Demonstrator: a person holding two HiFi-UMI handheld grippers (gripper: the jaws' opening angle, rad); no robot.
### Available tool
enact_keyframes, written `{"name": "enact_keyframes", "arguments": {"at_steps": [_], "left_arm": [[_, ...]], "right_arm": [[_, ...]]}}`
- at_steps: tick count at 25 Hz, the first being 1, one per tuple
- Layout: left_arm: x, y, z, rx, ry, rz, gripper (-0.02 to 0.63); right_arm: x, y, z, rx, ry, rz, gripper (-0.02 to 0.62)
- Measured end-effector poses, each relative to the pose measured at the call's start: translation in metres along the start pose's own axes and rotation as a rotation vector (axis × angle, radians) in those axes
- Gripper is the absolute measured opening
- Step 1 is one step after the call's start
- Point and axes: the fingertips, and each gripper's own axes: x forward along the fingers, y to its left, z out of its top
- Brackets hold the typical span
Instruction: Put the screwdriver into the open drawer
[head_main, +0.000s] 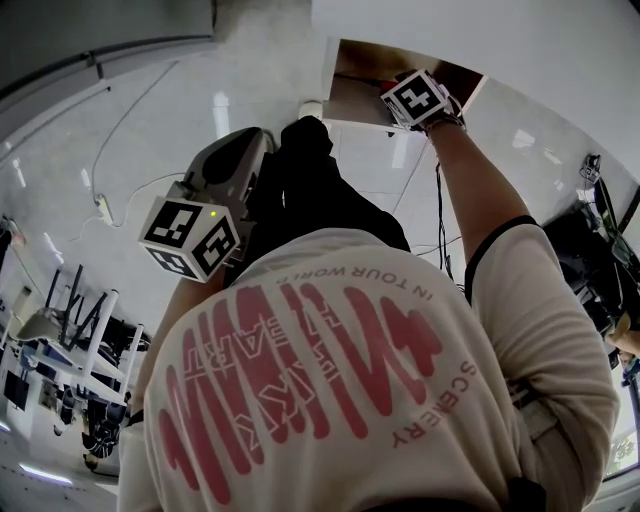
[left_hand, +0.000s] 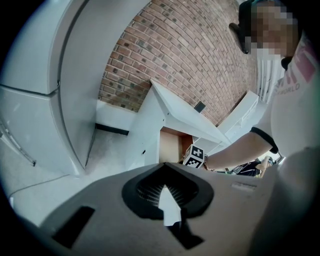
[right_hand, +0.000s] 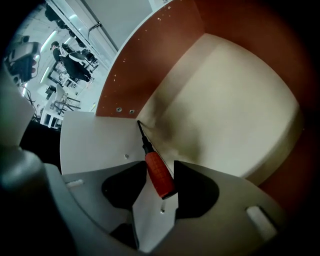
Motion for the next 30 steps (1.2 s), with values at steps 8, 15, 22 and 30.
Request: {"name": "enact_keyframes", "arguments": {"at_steps": [8, 15, 22, 30], "left_arm": [[-0.001, 0.001, -0.005, -0.025, -0.007, 0.016, 0.005], [0.000, -0.003, -0.010, -0.034, -0.006, 0.019, 0.005], [-0.002, 0.000, -0.011, -0.035, -0.005, 0.032, 0.005], [0.000, 0.002, -0.012, -0.047, -0.011, 0.041, 0.003]], "right_arm": [[0.004, -0.018, 0.010, -0.082, 0.003, -0.075, 0.170], [0.004, -0.023, 0.001, -0.119, 0.058, -0.115, 0.173], [0.011, -0.030, 0.009, -0.186, 0.051, -0.159, 0.179], [0.014, -0.035, 0.007, -0.213, 0.069, -0.187, 0.181]]}}
